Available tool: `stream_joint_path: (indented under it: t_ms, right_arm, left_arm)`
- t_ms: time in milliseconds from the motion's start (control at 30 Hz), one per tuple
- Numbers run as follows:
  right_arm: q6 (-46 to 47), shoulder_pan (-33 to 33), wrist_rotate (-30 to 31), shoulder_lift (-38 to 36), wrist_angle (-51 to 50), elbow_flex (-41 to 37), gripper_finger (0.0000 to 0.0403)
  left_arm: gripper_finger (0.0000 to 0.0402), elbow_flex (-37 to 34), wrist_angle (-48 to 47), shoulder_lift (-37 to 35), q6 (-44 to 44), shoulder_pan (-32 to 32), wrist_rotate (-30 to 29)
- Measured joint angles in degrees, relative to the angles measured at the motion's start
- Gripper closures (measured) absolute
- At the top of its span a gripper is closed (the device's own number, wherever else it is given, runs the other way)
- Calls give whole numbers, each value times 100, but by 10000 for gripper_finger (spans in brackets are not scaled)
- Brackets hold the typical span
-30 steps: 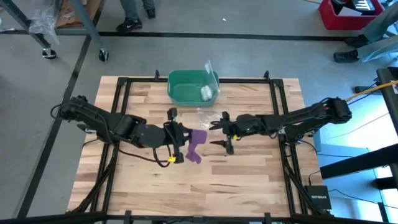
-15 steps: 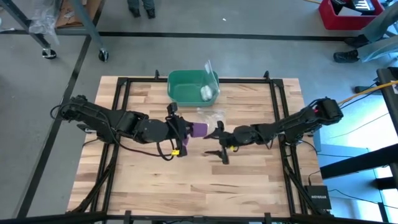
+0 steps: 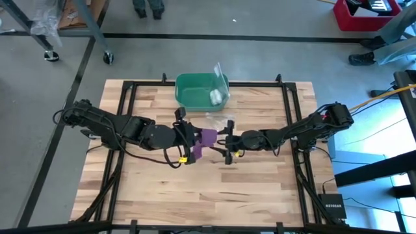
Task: Roll bandage
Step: Roll the violet bandage
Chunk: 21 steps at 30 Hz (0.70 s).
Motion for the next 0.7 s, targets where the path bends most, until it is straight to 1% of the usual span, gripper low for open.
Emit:
stream_joint_path:
  t_ms: [100,233,300,333,367,433,500,700]
  right_arm:
    - [7,1,-160,8,80,2,217]
    - [7,-5,-218,8,66,2,318]
    - [-1,-45,-407,46,130,2,367]
    - [1,-46,-458,83,192,6,384]
    - [1,-44,-456,113,187,7,393]
    - [-1,-37,-403,180,223,7,385]
    - [18,-35,-374,193,214,7,359]
    - [113,-32,-349,74,222,7,248]
  left_arm:
    - [380,0,0,0,-4,-2,2]
    - [380,0,5,0,0,-2,2]
    - [380,0,33,0,50,-2,2]
    - [380,0,30,0,65,-2,2]
    - [380,0,31,0,68,-2,2]
    - [380,0,26,0,68,-2,2]
    - [380,0,13,0,58,-2,6]
    - [380,0,-10,1,52,-2,19]
